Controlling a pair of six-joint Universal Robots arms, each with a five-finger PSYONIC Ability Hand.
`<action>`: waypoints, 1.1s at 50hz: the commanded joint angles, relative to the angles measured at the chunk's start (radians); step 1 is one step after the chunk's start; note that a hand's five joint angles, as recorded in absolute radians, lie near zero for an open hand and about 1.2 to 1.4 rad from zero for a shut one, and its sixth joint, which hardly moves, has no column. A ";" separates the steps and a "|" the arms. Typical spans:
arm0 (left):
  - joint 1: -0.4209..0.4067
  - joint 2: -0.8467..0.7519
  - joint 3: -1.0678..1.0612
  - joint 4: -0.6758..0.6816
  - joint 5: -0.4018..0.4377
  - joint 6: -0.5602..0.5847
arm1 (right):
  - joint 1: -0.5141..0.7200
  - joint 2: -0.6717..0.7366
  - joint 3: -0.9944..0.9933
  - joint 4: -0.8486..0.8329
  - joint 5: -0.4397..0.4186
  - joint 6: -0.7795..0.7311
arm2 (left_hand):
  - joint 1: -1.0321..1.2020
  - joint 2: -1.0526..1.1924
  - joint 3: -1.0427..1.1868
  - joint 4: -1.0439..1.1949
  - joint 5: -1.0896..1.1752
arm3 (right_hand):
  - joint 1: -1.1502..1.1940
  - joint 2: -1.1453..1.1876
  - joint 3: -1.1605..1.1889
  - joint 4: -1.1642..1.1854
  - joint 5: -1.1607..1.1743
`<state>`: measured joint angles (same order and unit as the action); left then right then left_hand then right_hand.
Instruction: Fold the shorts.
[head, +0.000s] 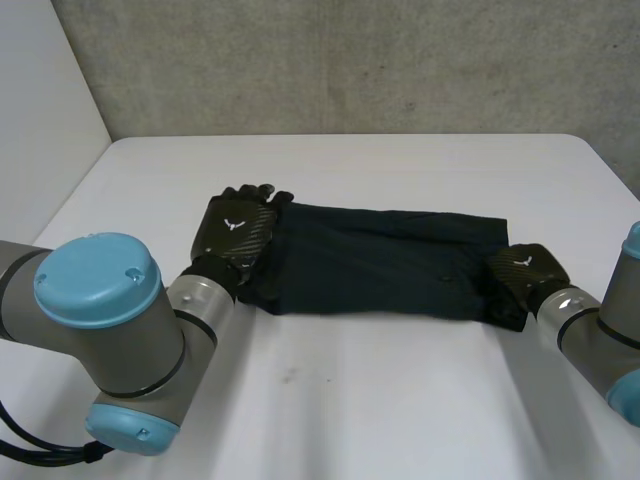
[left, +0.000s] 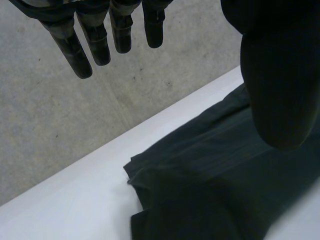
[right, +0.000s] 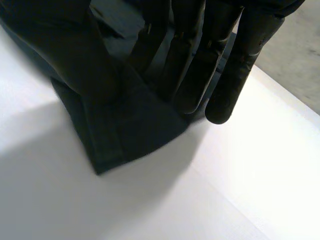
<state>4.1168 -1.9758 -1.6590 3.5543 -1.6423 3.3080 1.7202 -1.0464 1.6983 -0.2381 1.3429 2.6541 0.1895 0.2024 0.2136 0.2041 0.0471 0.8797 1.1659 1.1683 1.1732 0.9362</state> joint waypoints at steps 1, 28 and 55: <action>0.014 0.015 0.001 -0.003 -0.005 0.007 | -0.042 -0.081 0.011 0.008 0.068 -0.057 | 0.006 -0.006 -0.018 -0.008 -0.026 | 0.517 0.230 0.228 0.223 0.286; 0.036 0.086 -0.065 0.002 -0.001 0.001 | -0.183 -0.037 -0.020 0.075 -0.087 -0.100 | 0.001 -0.012 -0.024 -0.014 -0.032 | -0.484 -0.770 -0.772 -0.777 -0.715; 0.036 0.084 -0.068 0.002 -0.004 0.001 | -0.200 -0.121 -0.095 0.098 -0.119 -0.112 | -0.005 -0.018 -0.029 -0.020 -0.038 | 0.517 0.230 0.228 0.223 0.286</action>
<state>4.1527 -1.8971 -1.7265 3.5558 -1.6427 3.3088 1.5214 -1.0630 1.6217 -0.1628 1.2246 2.5460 0.1895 0.2025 0.2136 0.2041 0.0471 0.9294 1.1740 1.1785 1.1900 0.9476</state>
